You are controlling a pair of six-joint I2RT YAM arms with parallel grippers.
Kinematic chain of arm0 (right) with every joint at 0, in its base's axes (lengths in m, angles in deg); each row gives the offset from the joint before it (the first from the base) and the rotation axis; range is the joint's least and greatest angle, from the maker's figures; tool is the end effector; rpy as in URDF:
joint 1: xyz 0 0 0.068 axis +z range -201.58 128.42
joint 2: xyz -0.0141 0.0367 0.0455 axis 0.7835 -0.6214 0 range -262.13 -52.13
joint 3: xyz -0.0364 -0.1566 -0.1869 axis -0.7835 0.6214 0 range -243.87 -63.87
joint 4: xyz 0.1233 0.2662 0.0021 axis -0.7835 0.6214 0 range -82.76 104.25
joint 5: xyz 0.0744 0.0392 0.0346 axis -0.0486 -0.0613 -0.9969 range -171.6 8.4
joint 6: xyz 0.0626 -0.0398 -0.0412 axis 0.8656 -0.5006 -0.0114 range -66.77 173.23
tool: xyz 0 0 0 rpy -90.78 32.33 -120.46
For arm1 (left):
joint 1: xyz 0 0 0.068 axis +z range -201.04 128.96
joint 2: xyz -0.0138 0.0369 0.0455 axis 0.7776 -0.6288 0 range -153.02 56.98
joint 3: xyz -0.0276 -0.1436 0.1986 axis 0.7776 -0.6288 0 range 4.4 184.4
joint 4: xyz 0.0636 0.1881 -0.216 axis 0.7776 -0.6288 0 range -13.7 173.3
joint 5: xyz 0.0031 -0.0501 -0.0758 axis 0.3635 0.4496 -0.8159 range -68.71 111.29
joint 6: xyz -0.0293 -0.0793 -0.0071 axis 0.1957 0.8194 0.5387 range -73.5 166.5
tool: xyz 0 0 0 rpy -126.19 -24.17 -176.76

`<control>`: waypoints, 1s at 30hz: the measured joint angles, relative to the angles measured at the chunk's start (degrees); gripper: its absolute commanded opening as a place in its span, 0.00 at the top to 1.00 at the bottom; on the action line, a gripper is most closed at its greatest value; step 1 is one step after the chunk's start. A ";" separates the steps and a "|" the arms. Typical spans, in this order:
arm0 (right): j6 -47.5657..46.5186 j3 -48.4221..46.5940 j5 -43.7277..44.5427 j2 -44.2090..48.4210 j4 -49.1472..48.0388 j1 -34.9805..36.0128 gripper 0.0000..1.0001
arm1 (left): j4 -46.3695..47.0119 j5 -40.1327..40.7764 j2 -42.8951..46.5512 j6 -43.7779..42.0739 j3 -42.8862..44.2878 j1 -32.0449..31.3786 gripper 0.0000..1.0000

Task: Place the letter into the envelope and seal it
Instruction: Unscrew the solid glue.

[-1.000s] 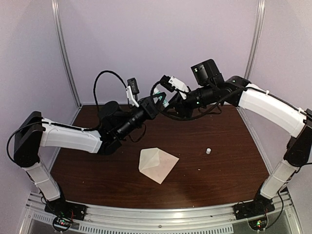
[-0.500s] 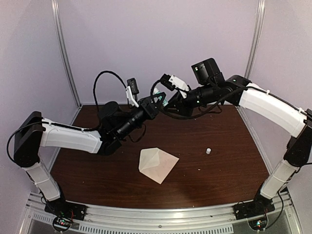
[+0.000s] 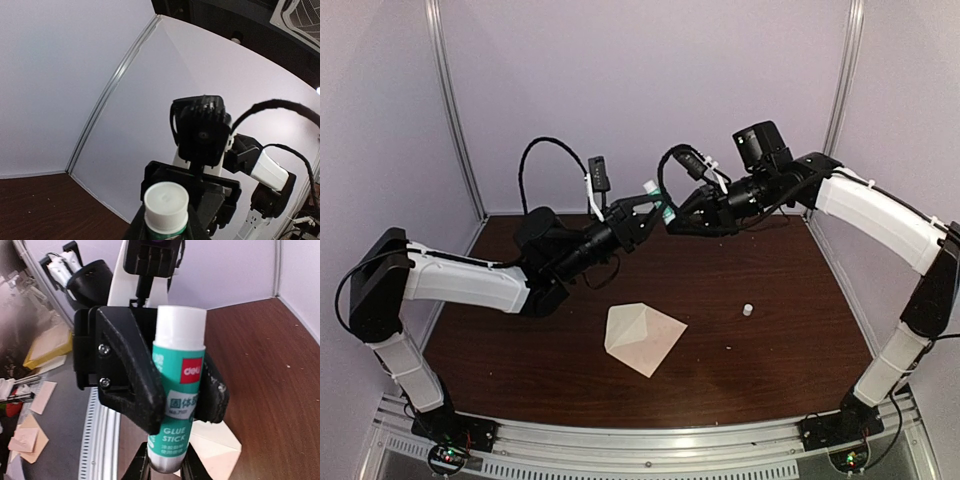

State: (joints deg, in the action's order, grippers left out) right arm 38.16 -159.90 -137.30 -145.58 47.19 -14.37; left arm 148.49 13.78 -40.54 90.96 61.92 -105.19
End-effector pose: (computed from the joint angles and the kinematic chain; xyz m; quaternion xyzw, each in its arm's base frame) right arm 0.2831 0.2923 0.3520 -0.5351 0.6202 0.4862 0.3043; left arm 0.2481 -0.3600 0.2780 0.1003 0.5282 -0.6617 0.5227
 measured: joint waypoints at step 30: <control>2.95 4.72 23.43 3.23 -5.38 2.54 0.64 | -5.31 7.32 2.47 -1.46 -1.60 3.58 1.00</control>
State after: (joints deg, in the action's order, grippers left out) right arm 41.11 -155.17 -113.87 -142.35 41.81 -11.84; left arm 143.18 21.10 -38.07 89.50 60.32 -101.60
